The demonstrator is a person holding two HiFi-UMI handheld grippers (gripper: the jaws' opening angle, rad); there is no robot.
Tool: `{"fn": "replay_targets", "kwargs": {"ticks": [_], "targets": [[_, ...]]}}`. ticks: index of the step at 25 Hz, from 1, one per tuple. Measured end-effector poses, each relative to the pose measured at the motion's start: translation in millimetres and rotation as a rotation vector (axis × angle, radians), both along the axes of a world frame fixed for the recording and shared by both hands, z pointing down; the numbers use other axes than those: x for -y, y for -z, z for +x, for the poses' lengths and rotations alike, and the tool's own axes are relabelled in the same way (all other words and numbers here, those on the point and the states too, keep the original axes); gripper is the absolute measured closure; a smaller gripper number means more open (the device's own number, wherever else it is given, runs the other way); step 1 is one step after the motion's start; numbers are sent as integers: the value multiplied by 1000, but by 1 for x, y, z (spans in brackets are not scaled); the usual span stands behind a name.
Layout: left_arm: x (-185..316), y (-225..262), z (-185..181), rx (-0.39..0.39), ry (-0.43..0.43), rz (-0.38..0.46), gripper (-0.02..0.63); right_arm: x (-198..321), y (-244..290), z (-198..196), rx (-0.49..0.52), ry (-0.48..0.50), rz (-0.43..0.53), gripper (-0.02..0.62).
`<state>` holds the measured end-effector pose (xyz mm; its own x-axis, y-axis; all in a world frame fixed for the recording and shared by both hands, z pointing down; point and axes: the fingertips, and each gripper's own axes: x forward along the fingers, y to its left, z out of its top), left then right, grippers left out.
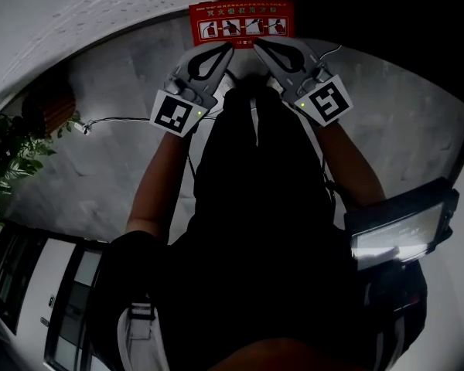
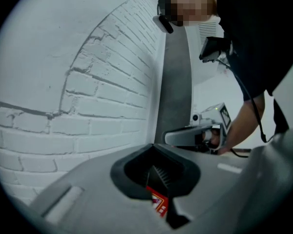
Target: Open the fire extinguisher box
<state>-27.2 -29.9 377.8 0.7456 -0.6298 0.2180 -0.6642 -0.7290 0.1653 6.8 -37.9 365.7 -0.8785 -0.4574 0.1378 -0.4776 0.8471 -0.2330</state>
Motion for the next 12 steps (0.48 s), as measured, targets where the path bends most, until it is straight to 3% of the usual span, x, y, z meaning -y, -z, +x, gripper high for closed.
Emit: {"fn": "replay_targets", "kwargs": {"ticks": [9, 12], "targets": [[13, -52, 5, 4, 19, -10, 604, 17, -49, -1, -13, -73, -28, 586], [12, -93, 9, 31, 26, -45, 604, 18, -86, -1, -14, -98, -62, 586]]}}
